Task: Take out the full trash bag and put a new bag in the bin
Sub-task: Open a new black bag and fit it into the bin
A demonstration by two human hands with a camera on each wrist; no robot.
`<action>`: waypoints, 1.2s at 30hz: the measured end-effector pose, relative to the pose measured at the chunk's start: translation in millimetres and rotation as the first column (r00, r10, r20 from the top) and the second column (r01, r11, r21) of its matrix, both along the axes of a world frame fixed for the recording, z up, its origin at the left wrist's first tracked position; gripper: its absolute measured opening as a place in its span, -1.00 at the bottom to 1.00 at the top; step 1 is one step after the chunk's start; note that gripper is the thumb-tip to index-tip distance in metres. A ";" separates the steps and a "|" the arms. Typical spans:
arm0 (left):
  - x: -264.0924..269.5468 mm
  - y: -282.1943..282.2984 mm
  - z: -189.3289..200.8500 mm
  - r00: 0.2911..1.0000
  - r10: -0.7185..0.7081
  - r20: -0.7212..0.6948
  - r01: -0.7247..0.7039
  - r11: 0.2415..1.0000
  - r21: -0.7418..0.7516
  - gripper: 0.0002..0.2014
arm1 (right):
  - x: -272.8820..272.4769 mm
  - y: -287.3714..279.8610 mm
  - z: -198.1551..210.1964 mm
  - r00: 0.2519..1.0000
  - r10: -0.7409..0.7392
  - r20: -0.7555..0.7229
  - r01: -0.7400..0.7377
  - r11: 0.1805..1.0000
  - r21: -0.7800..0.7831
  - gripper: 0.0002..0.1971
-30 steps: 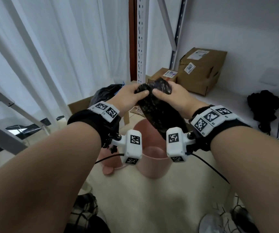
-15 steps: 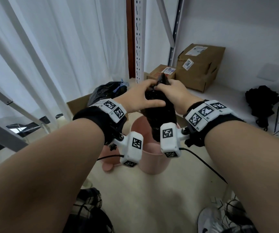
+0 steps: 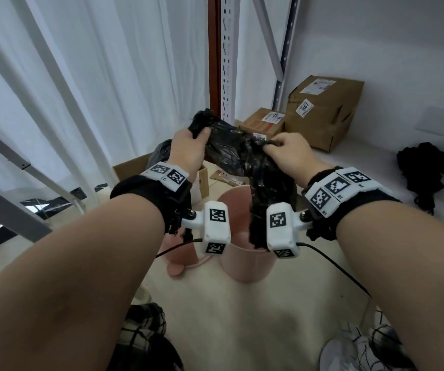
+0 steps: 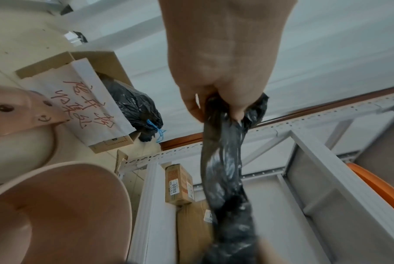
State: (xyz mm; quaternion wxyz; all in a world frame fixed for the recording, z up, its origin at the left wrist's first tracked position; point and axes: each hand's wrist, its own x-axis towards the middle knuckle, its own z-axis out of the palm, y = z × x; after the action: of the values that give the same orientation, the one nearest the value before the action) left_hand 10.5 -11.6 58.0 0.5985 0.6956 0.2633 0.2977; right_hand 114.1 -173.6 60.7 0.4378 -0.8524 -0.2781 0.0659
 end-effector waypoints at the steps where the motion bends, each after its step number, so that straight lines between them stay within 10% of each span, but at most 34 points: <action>1: -1.6 1.0 0.5 0.999 0.034 0.019 -0.035 0.998 0.056 -0.77 | 1.9 -3.1 -3.3 1.000 -0.012 0.017 0.015 0.984 -0.179 -0.70; 4: -2.3 -4.4 5.0 1.000 -0.004 0.017 0.000 0.973 0.231 -0.77 | -0.2 -7.5 -10.6 0.996 0.036 -0.077 -0.062 0.927 -0.369 -0.80; 8: 1.0 -15.3 7.4 0.947 -0.320 -0.013 0.319 0.941 0.117 -0.73 | -10.6 0.3 -1.0 0.873 0.233 -0.428 -0.175 0.970 0.171 -0.50; 23: -5.9 -3.2 12.1 0.833 -0.534 -0.146 0.519 0.845 -0.129 -0.89 | -4.9 10.1 0.0 0.986 0.109 -0.128 -0.087 0.982 0.167 -0.72; 31: -1.8 -3.0 15.8 0.985 -0.130 -0.116 0.148 0.975 0.163 -0.82 | -5.7 14.8 0.4 0.981 0.084 -0.175 -0.044 0.974 0.223 -0.73; 36: -2.6 -13.4 17.0 0.909 -0.395 -0.132 0.410 0.905 0.116 -0.87 | -13.4 21.5 2.1 0.957 0.169 -0.235 -0.092 0.947 0.307 -0.41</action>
State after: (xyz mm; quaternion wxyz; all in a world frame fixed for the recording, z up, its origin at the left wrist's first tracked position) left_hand 7.9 -25.0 75.0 0.5814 0.7903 0.1237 0.1485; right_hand 100.7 -152.2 62.8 0.5862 -0.7419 -0.2816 0.1634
